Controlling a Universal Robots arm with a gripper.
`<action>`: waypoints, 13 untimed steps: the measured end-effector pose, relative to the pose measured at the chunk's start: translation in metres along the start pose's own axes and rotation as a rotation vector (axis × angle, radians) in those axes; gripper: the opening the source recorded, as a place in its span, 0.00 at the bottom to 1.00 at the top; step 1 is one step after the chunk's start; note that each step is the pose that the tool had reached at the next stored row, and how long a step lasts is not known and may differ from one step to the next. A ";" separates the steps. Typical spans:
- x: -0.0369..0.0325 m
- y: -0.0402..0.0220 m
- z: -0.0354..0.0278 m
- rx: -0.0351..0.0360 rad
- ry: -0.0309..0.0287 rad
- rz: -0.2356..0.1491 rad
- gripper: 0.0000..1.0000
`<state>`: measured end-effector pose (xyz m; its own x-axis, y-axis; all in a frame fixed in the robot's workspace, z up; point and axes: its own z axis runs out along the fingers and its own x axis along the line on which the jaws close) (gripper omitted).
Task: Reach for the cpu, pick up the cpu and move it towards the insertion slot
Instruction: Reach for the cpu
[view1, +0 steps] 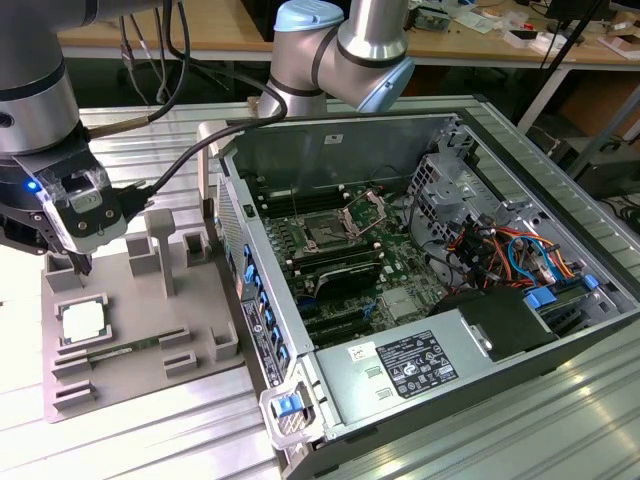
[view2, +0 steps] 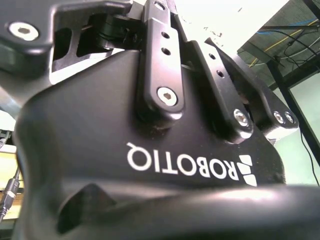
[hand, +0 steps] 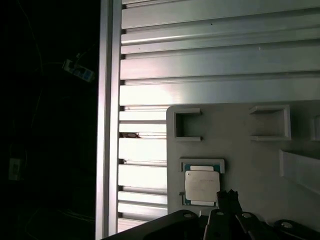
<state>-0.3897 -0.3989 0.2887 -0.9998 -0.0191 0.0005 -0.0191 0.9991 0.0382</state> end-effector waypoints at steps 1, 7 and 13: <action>0.0000 0.0000 0.0002 0.0000 0.0000 0.000 0.11; 0.0000 -0.0001 0.0015 0.0000 0.0001 0.000 0.11; 0.0000 -0.0001 0.0028 0.0000 0.0000 0.000 0.11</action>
<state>-0.3897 -0.3989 0.2858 -0.9998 -0.0191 0.0005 -0.0191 0.9991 0.0382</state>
